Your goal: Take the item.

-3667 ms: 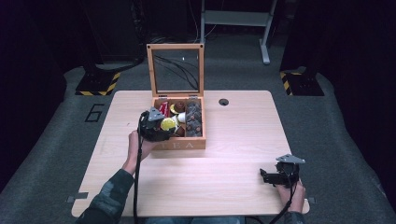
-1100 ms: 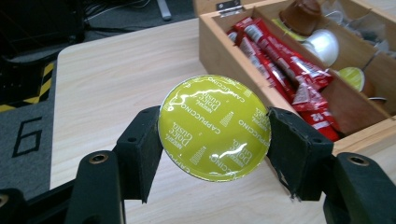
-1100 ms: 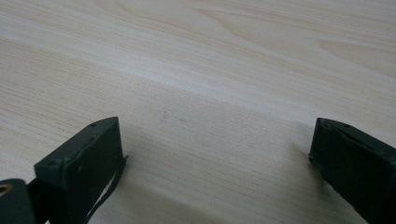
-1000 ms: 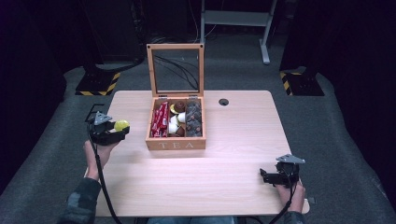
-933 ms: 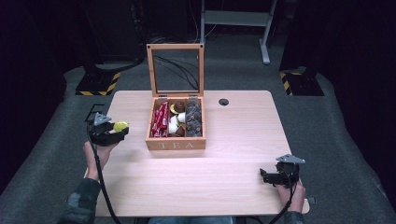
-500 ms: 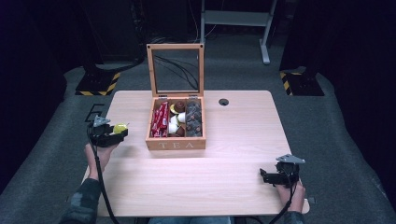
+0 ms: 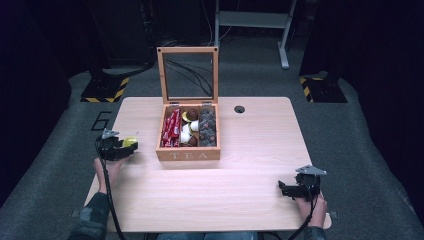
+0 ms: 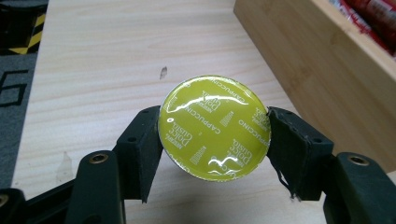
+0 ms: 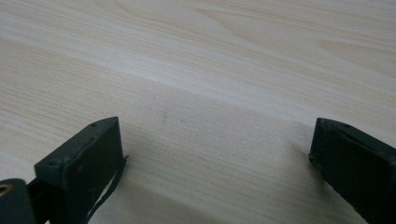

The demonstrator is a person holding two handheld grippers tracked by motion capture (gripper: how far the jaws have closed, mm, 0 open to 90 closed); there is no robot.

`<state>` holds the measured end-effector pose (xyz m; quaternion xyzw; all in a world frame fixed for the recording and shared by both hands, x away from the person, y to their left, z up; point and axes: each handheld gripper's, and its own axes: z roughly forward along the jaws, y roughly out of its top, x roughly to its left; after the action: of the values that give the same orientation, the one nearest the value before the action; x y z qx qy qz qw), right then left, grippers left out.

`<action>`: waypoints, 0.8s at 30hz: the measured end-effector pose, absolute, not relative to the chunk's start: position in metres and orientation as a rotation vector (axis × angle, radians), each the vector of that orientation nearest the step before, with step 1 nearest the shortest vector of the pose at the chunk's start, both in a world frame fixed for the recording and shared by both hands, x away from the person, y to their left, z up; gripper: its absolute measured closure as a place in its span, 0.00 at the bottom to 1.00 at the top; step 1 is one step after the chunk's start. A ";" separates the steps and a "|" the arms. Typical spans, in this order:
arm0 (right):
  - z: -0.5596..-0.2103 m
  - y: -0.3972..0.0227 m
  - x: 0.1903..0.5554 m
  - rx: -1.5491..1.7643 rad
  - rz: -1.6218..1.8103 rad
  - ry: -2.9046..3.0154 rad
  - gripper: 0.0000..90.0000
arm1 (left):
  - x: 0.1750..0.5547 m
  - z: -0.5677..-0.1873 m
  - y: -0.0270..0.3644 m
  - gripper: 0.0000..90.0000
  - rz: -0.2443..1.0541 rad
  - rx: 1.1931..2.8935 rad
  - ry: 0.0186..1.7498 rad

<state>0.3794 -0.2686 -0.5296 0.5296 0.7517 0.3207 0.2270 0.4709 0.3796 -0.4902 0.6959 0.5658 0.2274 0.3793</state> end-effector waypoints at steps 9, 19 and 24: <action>-0.530 -0.268 0.379 1.461 0.883 2.070 0.02 | 0.476 -0.502 0.379 0.42 0.541 1.762 1.467; -0.530 -0.269 0.379 1.460 0.884 2.070 0.02 | 0.480 -0.511 0.378 0.42 0.519 1.767 1.489; -0.530 -0.269 0.379 1.460 0.884 2.070 0.02 | 0.479 -0.512 0.376 0.41 0.557 1.792 1.464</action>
<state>0.3793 -0.2686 -0.5296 0.5299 0.7515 0.3207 0.2273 0.4789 0.3757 -0.5119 0.6991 0.5711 0.2171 0.3715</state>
